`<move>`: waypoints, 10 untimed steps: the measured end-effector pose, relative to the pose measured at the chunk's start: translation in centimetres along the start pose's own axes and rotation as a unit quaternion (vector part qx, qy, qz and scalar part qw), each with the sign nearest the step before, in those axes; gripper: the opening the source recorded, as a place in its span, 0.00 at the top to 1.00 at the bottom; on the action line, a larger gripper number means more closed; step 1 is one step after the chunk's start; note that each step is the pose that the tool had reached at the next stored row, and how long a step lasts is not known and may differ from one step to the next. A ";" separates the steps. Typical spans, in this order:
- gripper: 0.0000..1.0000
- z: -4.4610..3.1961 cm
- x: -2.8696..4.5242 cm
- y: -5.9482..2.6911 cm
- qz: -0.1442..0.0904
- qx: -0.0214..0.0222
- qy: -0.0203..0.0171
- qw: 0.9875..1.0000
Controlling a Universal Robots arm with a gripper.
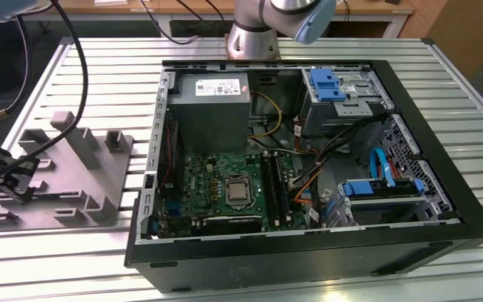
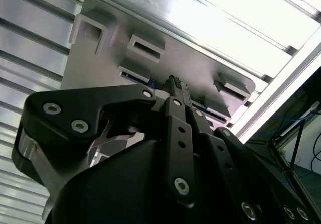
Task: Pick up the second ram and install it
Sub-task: 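Reach for the second ram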
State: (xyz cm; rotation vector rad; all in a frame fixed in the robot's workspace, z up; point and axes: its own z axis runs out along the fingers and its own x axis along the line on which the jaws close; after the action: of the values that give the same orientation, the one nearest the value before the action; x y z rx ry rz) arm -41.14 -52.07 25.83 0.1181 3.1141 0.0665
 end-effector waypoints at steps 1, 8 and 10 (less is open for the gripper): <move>0.90 0.11 -0.02 -0.01 0.000 0.000 0.000 1.000; 0.90 1.07 -0.26 -0.06 0.000 0.000 0.000 1.000; 0.90 1.36 -0.35 -0.06 0.000 0.000 0.000 1.000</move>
State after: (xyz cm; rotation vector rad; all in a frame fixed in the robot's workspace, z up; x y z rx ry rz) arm -40.76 -52.10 24.48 0.1181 3.1148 0.0663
